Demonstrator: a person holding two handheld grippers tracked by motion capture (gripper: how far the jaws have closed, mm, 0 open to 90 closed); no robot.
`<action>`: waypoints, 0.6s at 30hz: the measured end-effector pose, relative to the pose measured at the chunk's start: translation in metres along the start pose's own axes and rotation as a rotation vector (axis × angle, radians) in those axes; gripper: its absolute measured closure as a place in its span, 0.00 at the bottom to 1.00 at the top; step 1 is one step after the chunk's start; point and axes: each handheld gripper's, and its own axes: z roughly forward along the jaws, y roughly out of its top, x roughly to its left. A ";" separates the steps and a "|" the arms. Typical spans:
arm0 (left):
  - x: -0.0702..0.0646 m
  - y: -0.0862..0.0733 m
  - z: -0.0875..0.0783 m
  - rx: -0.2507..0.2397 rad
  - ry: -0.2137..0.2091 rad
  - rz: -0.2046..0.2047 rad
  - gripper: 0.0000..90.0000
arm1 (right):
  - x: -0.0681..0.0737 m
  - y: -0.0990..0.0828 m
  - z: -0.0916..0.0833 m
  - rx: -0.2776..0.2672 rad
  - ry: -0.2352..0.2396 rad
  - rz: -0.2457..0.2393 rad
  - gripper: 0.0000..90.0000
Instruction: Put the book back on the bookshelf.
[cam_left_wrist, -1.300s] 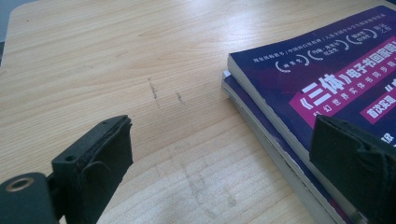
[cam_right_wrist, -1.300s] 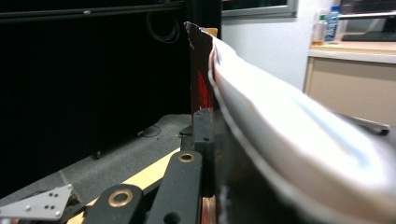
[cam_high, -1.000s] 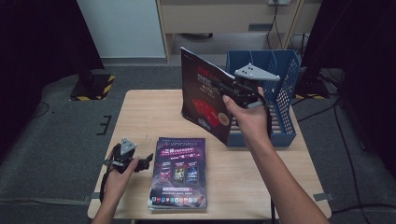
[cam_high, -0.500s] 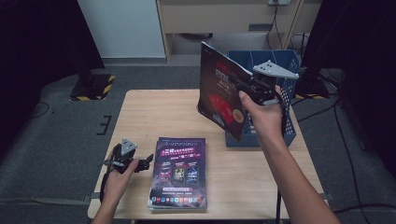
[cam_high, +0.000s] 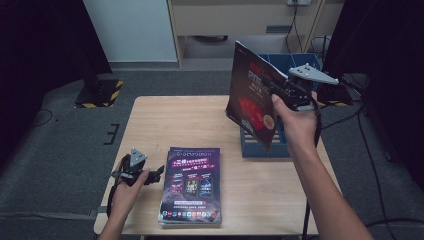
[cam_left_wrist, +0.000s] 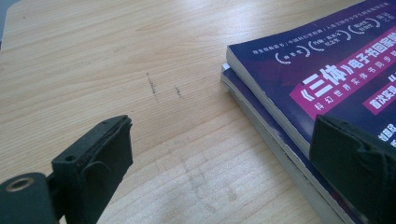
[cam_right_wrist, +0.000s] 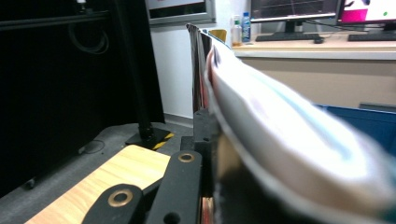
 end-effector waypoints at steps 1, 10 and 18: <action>0.000 0.000 0.000 0.001 0.000 -0.001 0.06 | -0.003 0.000 -0.001 0.002 -0.012 0.002 0.96; 0.000 0.000 0.000 0.006 0.000 0.005 0.06 | -0.012 -0.002 -0.004 0.002 -0.061 0.017 0.96; 0.000 0.000 0.000 0.005 0.000 0.007 0.06 | -0.018 -0.003 -0.005 -0.002 -0.085 0.021 0.96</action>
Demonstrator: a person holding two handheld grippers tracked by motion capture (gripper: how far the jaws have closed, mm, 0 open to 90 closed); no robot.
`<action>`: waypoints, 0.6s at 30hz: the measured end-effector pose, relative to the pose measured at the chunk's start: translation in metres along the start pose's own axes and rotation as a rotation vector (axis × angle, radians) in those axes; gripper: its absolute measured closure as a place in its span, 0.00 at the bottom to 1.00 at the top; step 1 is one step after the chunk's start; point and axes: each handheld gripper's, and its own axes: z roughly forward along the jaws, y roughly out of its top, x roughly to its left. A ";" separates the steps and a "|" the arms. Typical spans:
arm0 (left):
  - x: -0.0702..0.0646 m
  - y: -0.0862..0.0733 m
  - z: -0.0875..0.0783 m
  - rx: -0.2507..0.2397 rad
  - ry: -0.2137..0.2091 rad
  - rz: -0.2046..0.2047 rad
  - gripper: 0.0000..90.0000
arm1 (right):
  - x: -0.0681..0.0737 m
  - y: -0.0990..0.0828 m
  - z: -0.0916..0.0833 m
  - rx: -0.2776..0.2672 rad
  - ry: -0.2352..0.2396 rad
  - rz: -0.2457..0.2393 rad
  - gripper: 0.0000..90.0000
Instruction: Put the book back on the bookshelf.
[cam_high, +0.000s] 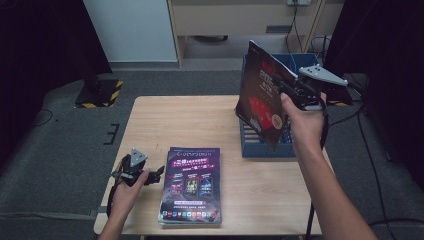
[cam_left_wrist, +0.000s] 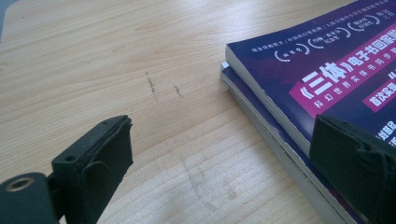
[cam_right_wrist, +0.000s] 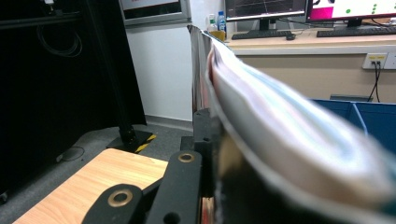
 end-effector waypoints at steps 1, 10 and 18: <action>0.000 0.000 0.000 0.001 -0.001 0.001 0.06 | 0.000 0.000 0.000 0.001 -0.004 0.002 0.96; -0.001 0.000 0.000 0.004 -0.001 0.006 0.06 | -0.005 -0.001 -0.003 0.007 -0.020 0.002 0.96; -0.001 0.000 0.000 0.005 0.000 0.008 0.06 | -0.010 0.001 -0.005 0.011 -0.038 -0.003 0.96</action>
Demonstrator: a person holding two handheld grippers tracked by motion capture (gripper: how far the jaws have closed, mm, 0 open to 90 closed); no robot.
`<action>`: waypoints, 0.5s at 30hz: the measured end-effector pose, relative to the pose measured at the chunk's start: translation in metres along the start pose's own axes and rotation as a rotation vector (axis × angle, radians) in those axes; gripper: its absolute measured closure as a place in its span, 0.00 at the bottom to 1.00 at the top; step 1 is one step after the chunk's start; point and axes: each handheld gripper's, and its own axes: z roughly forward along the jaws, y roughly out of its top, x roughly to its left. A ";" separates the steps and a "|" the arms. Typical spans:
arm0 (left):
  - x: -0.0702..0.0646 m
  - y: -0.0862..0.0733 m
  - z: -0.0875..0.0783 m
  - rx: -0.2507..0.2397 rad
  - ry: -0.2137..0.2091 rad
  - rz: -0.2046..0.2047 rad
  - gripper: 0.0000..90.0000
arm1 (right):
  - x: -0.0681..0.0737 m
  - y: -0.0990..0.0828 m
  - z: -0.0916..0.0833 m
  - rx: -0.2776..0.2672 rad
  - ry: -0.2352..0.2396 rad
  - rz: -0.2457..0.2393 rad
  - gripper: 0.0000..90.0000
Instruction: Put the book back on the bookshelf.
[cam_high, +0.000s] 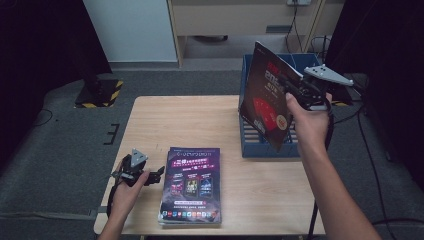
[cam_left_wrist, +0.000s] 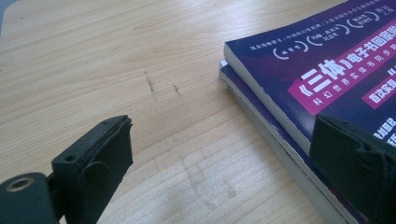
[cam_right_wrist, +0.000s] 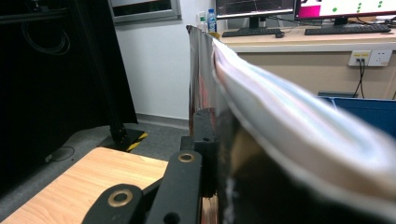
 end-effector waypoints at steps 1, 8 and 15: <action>0.000 0.000 0.000 0.000 0.000 0.000 0.06 | -0.001 0.000 0.000 0.001 -0.003 0.000 0.96; -0.001 0.000 0.000 0.004 -0.001 0.005 0.06 | -0.006 0.001 -0.003 0.010 -0.022 -0.004 0.96; -0.001 0.000 0.001 0.007 0.000 0.010 0.06 | -0.011 0.003 -0.004 0.016 -0.051 -0.022 0.96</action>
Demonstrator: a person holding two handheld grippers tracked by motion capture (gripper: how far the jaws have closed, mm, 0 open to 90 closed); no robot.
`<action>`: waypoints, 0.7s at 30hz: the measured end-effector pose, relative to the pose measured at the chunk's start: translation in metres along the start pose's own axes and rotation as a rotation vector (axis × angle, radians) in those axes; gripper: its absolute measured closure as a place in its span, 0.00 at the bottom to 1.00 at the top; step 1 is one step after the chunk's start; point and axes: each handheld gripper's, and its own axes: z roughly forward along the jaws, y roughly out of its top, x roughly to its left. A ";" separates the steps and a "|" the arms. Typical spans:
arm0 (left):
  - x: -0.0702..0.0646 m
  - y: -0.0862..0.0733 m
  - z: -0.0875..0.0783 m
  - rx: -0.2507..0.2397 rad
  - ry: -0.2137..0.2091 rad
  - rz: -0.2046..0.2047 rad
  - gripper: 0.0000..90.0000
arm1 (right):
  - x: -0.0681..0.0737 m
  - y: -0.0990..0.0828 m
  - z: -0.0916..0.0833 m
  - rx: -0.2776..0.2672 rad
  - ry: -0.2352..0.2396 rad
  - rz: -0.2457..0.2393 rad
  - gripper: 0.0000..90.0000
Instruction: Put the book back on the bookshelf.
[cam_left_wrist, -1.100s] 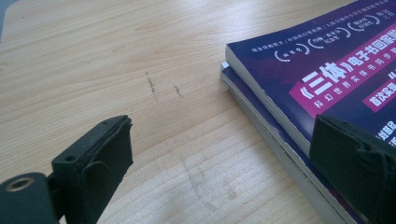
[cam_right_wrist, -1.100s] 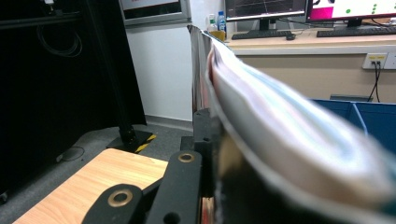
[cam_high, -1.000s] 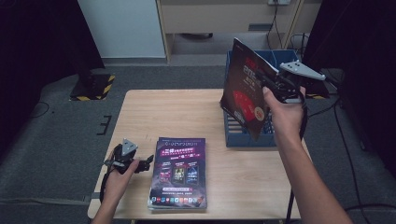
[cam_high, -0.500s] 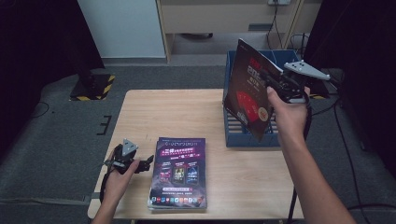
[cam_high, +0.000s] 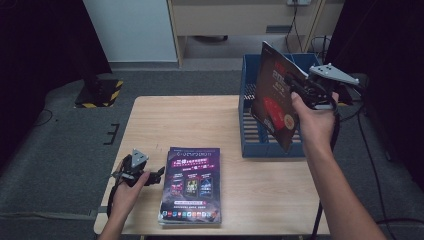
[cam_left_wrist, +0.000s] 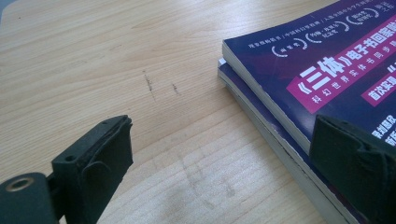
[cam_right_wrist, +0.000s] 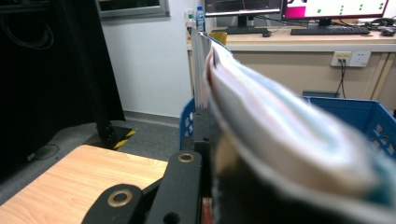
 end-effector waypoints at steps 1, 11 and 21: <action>0.000 0.000 0.000 0.001 0.000 0.001 0.06 | -0.001 0.000 0.001 0.002 -0.004 -0.002 0.96; -0.001 0.000 0.000 0.005 0.001 0.010 0.06 | 0.005 0.004 0.024 0.014 -0.045 0.010 0.96; -0.002 0.000 0.001 -0.001 -0.002 0.009 0.06 | 0.012 0.002 0.054 0.040 -0.082 0.011 0.96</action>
